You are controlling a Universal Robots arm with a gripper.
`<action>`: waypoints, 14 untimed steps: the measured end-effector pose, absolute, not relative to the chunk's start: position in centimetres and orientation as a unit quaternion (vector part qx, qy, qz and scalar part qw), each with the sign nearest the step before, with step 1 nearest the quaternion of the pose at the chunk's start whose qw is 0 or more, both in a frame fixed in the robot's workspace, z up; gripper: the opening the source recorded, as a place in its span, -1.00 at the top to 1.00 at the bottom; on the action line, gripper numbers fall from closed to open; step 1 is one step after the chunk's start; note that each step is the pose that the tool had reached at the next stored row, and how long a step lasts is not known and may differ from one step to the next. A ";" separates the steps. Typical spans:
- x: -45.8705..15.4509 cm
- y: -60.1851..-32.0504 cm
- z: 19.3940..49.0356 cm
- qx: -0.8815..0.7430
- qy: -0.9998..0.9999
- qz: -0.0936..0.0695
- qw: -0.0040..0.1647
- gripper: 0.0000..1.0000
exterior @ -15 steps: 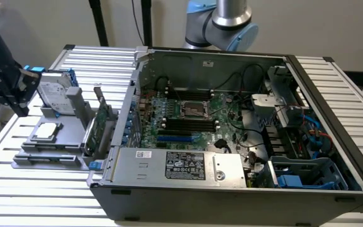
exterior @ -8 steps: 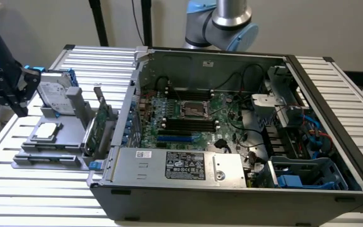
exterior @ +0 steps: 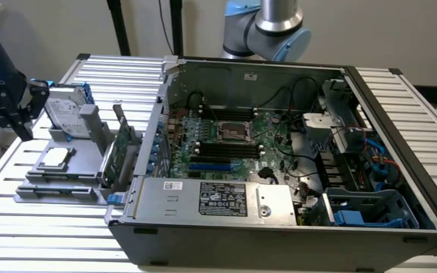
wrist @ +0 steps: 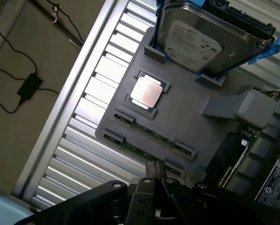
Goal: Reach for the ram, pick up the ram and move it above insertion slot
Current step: 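Reach for the ram, then pick up the ram and move it above insertion slot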
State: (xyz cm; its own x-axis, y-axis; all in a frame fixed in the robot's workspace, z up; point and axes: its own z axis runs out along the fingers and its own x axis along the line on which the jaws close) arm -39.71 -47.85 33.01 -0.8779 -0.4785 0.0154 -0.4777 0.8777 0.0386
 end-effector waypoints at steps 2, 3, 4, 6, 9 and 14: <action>-39.7 -47.8 33.0 0.265 -0.964 -0.017 0.013 0.79; -39.7 -47.8 33.0 0.273 -0.962 -0.016 0.013 0.79; -39.7 -47.8 33.0 0.282 -0.959 -0.016 0.013 0.79; -39.7 -47.8 33.0 0.299 -0.954 -0.016 0.013 0.79; -39.7 -47.8 33.0 0.326 -0.945 -0.016 0.014 0.79; -39.7 -47.8 33.0 0.368 -0.930 -0.015 0.014 0.79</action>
